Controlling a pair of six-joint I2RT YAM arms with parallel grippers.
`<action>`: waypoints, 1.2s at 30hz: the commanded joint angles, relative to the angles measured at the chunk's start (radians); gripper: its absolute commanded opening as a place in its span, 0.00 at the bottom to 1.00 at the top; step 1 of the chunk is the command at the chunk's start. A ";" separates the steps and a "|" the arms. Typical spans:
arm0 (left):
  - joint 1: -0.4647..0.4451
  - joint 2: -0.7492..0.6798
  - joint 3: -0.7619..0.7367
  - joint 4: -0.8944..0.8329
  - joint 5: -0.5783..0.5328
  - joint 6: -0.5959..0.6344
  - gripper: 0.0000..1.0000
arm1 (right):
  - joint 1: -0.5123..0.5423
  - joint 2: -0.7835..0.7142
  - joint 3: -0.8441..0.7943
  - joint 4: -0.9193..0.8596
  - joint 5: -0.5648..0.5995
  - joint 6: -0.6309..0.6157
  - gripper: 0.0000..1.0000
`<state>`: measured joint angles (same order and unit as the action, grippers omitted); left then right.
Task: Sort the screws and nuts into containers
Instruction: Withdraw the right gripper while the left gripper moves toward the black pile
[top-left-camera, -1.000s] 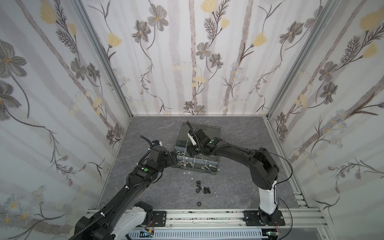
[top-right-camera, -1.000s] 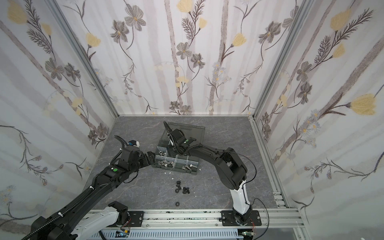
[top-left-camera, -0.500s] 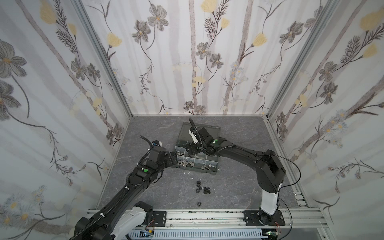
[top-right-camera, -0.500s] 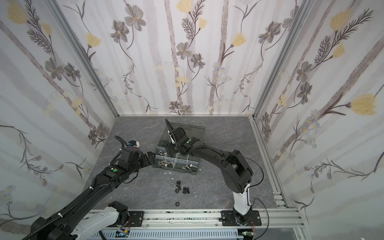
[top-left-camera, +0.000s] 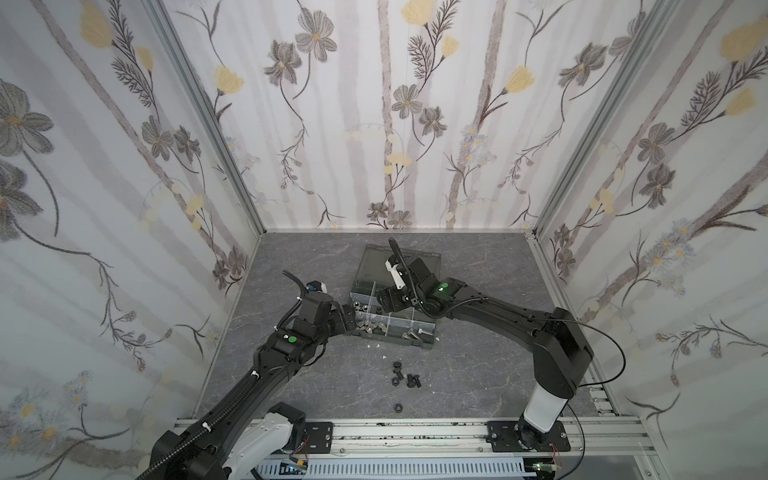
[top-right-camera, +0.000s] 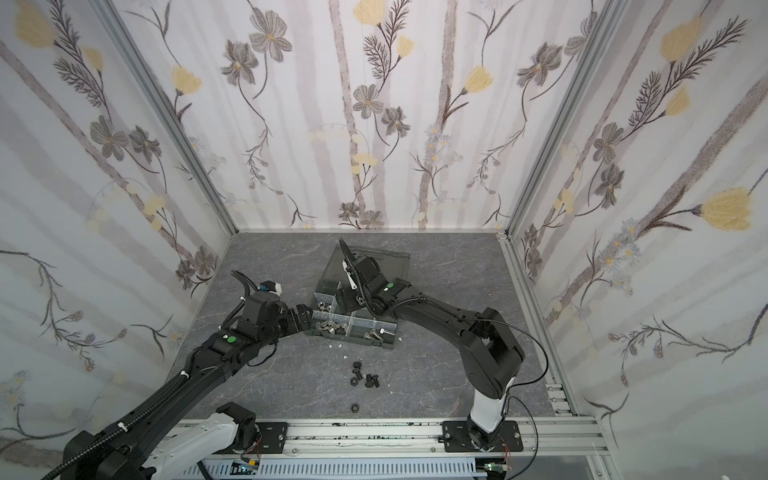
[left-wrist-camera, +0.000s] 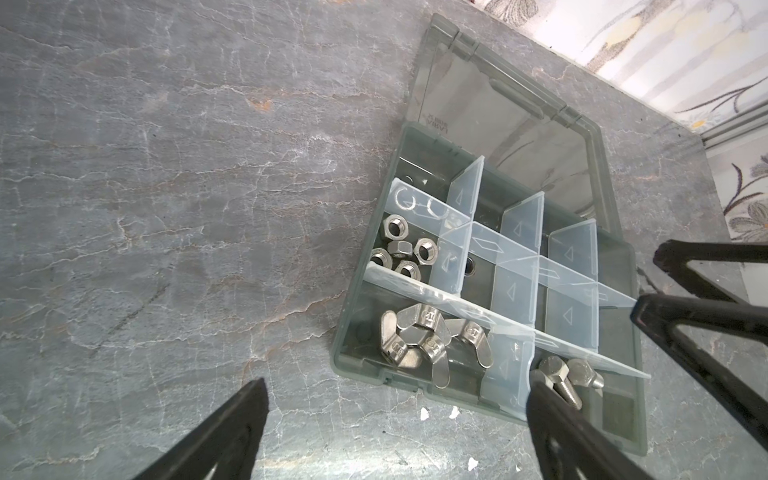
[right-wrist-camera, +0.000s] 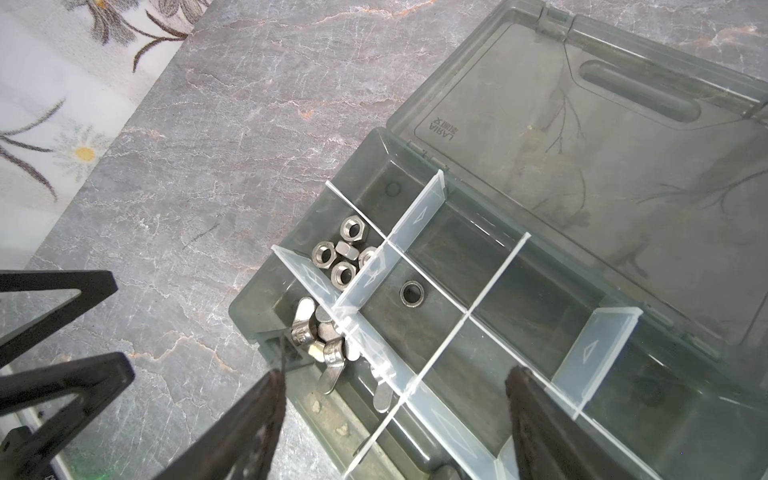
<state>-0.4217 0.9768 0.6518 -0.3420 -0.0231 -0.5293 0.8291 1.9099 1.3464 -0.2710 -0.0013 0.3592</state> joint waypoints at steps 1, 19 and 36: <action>-0.004 0.016 0.011 0.025 0.034 0.018 0.98 | -0.024 -0.045 -0.044 0.057 -0.005 0.027 0.83; -0.291 0.174 0.081 0.024 0.043 0.065 0.90 | -0.124 -0.239 -0.271 0.096 0.020 0.066 0.84; -0.628 0.302 0.120 -0.010 0.022 -0.062 0.70 | -0.220 -0.383 -0.423 0.127 0.020 0.082 0.84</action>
<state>-1.0267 1.2648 0.7612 -0.3355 0.0113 -0.5476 0.6136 1.5387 0.9356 -0.1829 0.0105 0.4290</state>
